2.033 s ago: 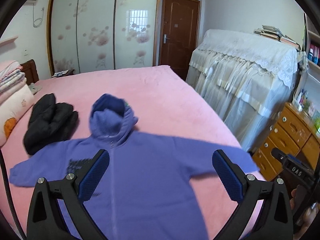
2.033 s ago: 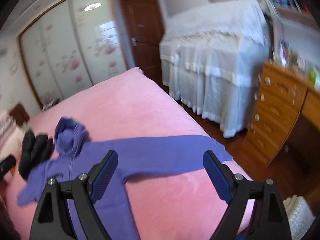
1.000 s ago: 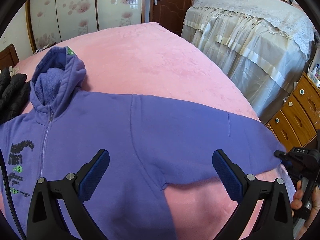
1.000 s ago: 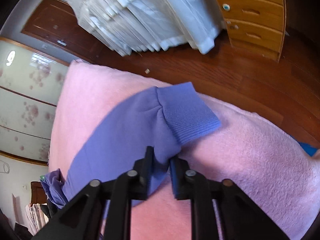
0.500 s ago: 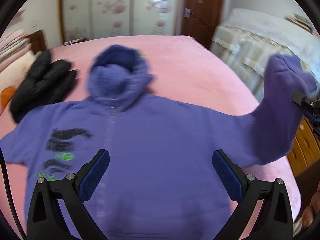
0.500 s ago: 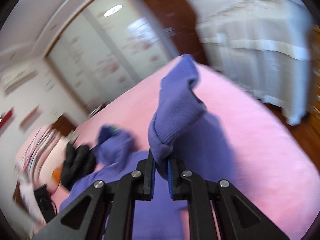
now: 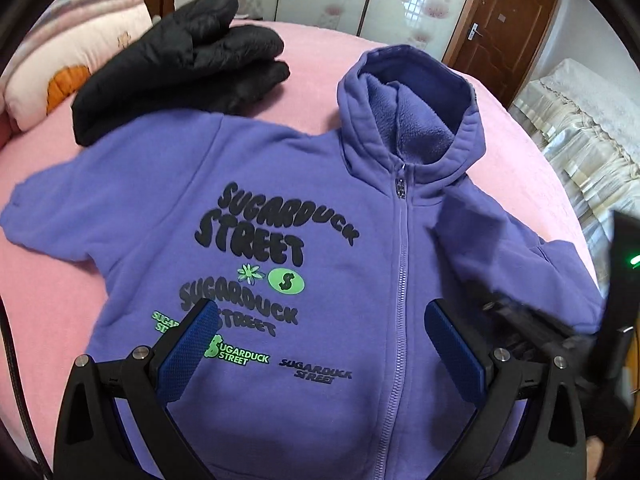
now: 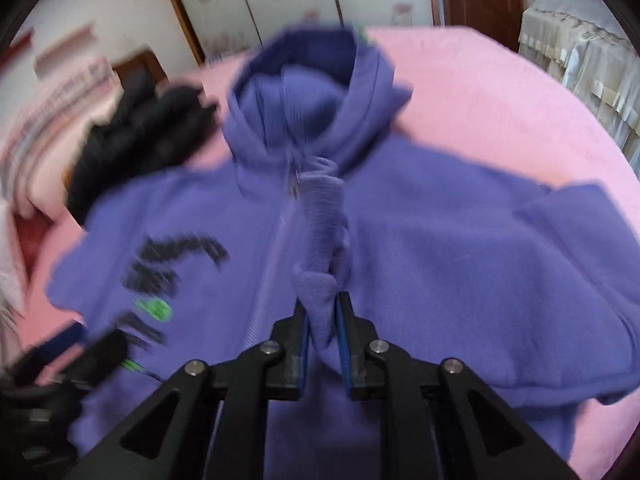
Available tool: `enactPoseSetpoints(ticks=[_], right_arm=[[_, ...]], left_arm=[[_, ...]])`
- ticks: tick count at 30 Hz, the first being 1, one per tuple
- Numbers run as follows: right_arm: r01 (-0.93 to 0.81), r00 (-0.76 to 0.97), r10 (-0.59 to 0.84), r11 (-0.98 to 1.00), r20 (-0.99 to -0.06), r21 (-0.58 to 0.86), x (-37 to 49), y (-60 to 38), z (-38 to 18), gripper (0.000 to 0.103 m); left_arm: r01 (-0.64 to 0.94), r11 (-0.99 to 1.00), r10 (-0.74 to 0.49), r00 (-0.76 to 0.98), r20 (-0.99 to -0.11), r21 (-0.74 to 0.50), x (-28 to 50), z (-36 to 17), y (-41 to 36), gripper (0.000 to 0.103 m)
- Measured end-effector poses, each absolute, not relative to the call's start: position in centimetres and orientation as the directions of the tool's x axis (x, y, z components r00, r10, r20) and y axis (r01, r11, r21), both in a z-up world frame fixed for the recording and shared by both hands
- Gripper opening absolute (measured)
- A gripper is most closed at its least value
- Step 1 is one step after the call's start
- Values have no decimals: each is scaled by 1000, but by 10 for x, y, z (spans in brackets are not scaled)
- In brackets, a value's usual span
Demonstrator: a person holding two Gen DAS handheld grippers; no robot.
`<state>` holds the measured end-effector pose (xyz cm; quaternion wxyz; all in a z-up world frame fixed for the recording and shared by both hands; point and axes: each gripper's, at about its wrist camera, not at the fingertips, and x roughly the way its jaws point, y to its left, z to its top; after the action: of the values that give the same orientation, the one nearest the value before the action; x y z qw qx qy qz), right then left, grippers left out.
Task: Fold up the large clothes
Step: 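Carry the sleeve across the hoodie body with the right tool and release, then grasp the folded sleeve cuff with the left tool and straighten it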
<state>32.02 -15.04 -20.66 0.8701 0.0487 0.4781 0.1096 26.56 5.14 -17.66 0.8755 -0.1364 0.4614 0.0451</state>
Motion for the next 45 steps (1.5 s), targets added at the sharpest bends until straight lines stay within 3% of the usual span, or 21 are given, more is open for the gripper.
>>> enactPoseSetpoints(ticks=[2,4,5,6,13,19,26,29,30,31,35,40,45], right_arm=[[-155,516,227,973,-826,170,316,-144,-211,20],[-176,529,232,971,-816,162,307,-145,-206,36],[-185,534,240,969,-811,165,302,-147,-203,55],[-193,543,246,967,-803,166,296,-150,-197,65],[-149,670,170,984,-723,93,248,-172,-157,66],[-123,727,136,990,-674,67,191,-189,-148,66],[-63,690,62,998,-721,27,181,-207,-166,66],[-21,672,32,999,-740,25,186,-220,-173,66],[-4,668,25,1000,-744,30,188,-224,-175,66],[14,664,19,999,-747,38,190,-229,-177,66],[80,654,-30,996,-756,30,197,-243,-183,66],[160,639,-125,987,-759,-29,219,-264,-193,66],[194,635,-124,981,-762,2,240,-277,-196,66]], left_arm=[[-192,957,-73,570,-818,-219,266,-182,53,102],[-175,953,-106,570,-815,-247,270,-187,53,102],[-166,950,-125,569,-813,-263,270,-189,52,102],[-156,945,-152,568,-809,-288,272,-190,51,102],[-111,894,-307,555,-773,-435,279,-199,43,100],[-92,827,-448,489,-748,-555,303,-219,28,85],[-110,808,-488,427,-762,-579,337,-240,0,66],[-119,834,-447,427,-786,-539,349,-244,-8,42],[-113,838,-448,415,-792,-533,354,-246,-11,15],[-113,836,-461,385,-800,-536,360,-250,-14,10],[-69,876,-415,398,-818,-478,370,-227,-27,9],[27,900,-381,533,-755,-435,373,-156,-22,8],[15,933,-290,624,-726,-360,372,-113,11,9]])
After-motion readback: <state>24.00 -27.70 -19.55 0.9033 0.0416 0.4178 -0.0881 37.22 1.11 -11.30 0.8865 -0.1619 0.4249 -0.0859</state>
